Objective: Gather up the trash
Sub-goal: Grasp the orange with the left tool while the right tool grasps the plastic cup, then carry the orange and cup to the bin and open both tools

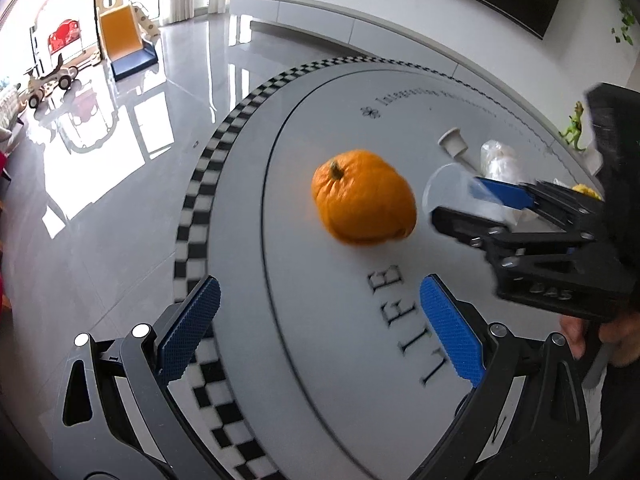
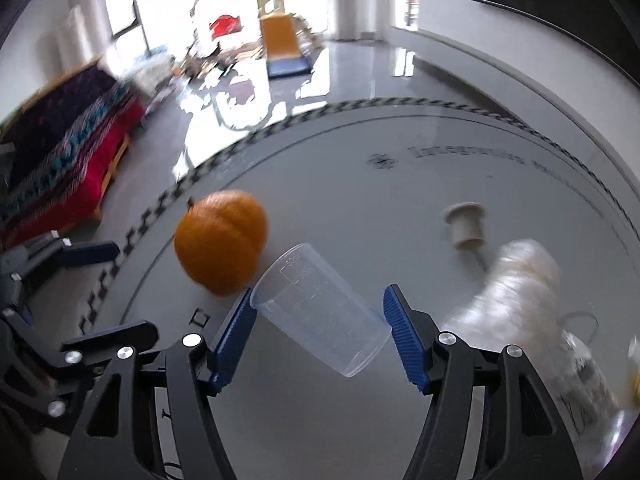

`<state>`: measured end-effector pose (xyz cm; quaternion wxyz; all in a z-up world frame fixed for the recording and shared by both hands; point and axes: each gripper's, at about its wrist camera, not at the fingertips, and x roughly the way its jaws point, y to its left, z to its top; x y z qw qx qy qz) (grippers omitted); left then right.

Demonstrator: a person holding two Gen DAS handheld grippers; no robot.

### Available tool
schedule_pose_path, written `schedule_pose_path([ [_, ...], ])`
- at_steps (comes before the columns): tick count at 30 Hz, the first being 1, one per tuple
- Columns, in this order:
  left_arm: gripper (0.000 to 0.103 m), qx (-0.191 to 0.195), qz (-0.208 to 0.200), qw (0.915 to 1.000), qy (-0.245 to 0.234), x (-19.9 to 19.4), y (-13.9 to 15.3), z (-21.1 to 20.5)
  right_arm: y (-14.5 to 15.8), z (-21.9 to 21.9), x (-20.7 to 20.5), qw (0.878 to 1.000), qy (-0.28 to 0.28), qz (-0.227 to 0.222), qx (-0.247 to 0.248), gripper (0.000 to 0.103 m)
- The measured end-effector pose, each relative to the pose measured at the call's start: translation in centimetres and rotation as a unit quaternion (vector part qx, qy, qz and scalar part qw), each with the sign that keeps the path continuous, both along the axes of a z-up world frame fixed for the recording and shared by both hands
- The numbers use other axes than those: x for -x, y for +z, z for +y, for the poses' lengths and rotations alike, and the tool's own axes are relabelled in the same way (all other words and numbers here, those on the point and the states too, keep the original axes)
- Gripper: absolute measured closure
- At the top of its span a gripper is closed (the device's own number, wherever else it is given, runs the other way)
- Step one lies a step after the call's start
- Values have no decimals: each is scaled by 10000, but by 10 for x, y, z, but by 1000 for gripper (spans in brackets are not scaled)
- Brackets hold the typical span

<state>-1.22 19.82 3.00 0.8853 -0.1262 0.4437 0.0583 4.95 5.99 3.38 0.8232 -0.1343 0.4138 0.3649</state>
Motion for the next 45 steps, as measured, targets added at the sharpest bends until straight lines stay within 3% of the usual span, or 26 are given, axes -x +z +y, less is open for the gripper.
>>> schedule_pose_path([
  [4,6,-107,-10,9999,-59,-20,1,-4,20,-26,-3,9983,-294,88,-500,36],
  [11,6,-338,-34,9993,-137,-57,-5,-12,38,-42,3,9972,-253,-22,-704,36],
  [12,12,-387,-36,9992,-120,-60,-7,-12,40,-38,3,9971,-252,-33,-714,36],
  [14,37,-392,-71,9991,-157,-66,-12,-13,44,-40,5,9969,-263,-61,-743,36],
  [17,46,-374,-85,9991,-199,-66,-13,-15,46,-47,8,9965,-321,-86,-770,36],
  [33,47,-213,-455,9924,-1121,6,22,-100,84,-130,72,9914,-921,-384,-845,36],
  [39,47,-152,-571,9858,-1569,26,36,-149,95,-184,105,9859,-1283,-507,-948,36],
  [45,47,-89,-611,9723,-2257,46,43,-217,99,-255,141,9747,-1840,-583,-1131,36],
])
